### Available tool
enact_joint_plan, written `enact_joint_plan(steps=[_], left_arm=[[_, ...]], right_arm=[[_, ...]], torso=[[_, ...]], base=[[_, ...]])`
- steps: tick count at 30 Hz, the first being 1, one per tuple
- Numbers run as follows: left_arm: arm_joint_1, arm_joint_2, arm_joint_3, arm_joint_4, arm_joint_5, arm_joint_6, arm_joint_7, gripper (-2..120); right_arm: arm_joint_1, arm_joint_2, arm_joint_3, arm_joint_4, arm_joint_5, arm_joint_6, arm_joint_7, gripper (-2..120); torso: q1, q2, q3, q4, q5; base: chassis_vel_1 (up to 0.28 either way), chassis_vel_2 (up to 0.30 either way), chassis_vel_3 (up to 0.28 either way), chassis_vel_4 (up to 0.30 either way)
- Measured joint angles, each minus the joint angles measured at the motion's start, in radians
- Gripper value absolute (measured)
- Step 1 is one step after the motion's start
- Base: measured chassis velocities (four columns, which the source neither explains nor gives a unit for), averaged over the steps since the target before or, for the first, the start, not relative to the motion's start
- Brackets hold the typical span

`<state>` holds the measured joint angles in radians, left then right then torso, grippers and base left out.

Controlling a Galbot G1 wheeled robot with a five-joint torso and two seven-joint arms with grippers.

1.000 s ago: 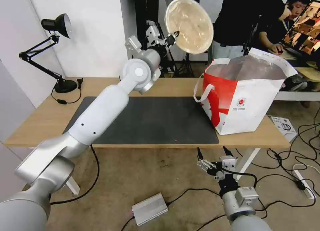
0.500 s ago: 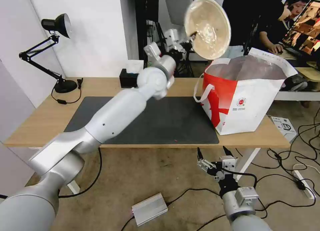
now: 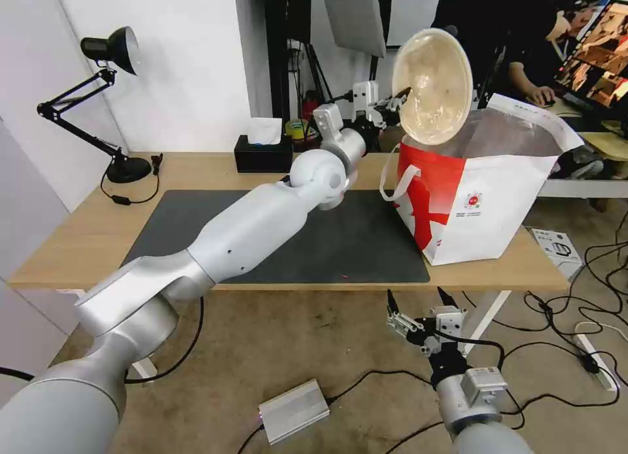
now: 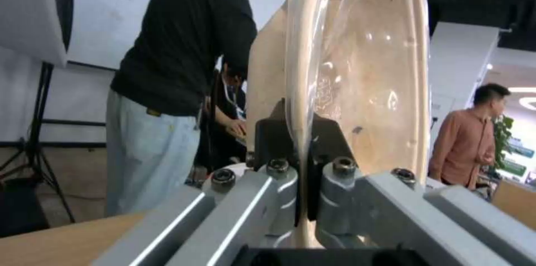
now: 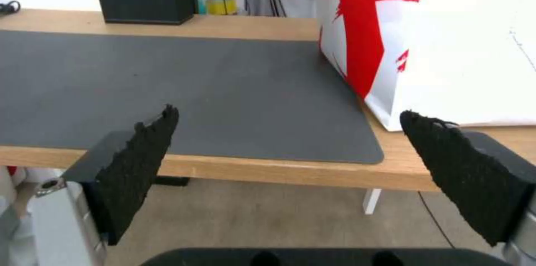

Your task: Pick up the trash from the table and place it into the takeout bag.

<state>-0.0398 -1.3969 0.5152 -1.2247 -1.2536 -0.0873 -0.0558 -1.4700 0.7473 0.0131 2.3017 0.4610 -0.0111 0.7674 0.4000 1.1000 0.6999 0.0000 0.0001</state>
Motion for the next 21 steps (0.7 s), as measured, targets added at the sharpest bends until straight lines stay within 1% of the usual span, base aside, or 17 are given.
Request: enact_joint_plan(steps=[5, 10, 21], left_arm=[[-0.006, -0.013, 0.027, 0.011, 0.020, -0.004, 0.015, 0], [-0.011, -0.034, 0.060, 0.047, 0.062, -0.027, 0.032, 0], [-0.012, -0.059, 0.083, 0.094, 0.127, -0.044, 0.026, 0]], right_arm=[[0.000, 0.000, 0.000, 0.000, 0.000, 0.000, 0.000, 100], [0.000, 0.000, 0.000, 0.000, 0.000, 0.000, 0.000, 100], [0.000, 0.000, 0.000, 0.000, 0.000, 0.000, 0.000, 100]], torso=[[0.000, 0.000, 0.000, 0.0001, 0.0000], [0.000, 0.000, 0.000, 0.0001, 0.0000], [0.000, 0.000, 0.000, 0.0001, -0.0001]], base=[[0.000, 0.000, 0.000, 0.000], [0.000, 0.000, 0.000, 0.000], [0.000, 0.000, 0.000, 0.000]])
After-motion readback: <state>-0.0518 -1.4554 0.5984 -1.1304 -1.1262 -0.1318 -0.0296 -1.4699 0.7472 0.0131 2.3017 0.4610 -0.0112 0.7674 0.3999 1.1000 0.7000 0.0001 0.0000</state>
